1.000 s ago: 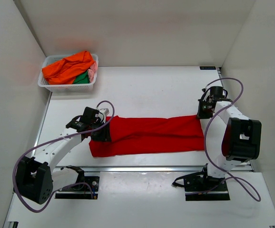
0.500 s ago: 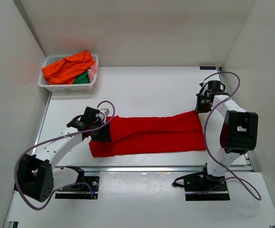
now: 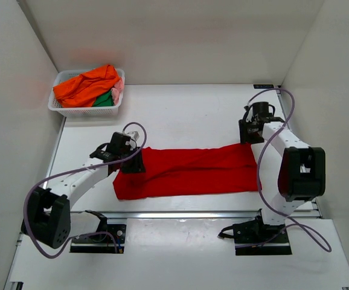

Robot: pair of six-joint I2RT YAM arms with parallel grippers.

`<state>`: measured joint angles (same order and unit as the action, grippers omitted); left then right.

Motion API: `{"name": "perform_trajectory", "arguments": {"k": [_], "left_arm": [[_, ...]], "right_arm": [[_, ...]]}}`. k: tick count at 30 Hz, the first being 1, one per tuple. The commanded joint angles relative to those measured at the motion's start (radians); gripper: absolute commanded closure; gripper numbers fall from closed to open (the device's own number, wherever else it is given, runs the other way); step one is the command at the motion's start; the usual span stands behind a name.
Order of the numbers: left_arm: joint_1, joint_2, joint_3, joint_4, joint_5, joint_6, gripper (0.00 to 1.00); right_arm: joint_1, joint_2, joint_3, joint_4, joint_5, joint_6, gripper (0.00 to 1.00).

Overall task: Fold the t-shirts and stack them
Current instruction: Fold the other side of the tshirt into a rectangle

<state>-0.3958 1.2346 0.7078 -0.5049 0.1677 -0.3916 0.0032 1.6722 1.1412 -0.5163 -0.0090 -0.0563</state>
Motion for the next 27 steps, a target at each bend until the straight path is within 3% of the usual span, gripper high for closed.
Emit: {"name": "perform_trajectory", "arguments": {"k": [1, 4, 6, 7, 12, 17, 21, 27], "left_arm": [[-0.026, 0.043, 0.053, 0.094, -0.045, -0.067, 0.52], [-0.043, 0.069, 0.065, 0.134, -0.068, -0.095, 0.51], [-0.031, 0.078, 0.059, 0.149, -0.060, -0.101, 0.52], [-0.031, 0.072, 0.059, 0.151, -0.062, -0.101, 0.52], [0.015, 0.016, 0.030, 0.124, -0.073, -0.095, 0.51], [0.044, -0.020, 0.016, 0.117, -0.074, -0.081, 0.50], [0.002, 0.060, 0.039, 0.118, -0.076, -0.081, 0.52], [-0.064, 0.149, 0.026, 0.181, -0.057, -0.121, 0.52]], "right_arm": [[0.032, -0.094, -0.037, 0.073, -0.070, -0.004, 0.59], [0.058, -0.129, -0.093, 0.133, -0.191, 0.041, 0.65], [0.090, -0.143, -0.109, 0.180, -0.267, 0.079, 0.82], [0.121, -0.147, -0.110, 0.199, -0.287, 0.091, 0.84], [0.279, -0.109, -0.089, 0.292, -0.313, 0.139, 0.83], [0.365, 0.009, -0.023, 0.297, -0.301, 0.157, 0.74], [0.377, 0.061, -0.001, 0.265, -0.289, 0.162, 0.85], [0.382, 0.014, -0.089, 0.261, -0.304, 0.125, 0.85]]}}
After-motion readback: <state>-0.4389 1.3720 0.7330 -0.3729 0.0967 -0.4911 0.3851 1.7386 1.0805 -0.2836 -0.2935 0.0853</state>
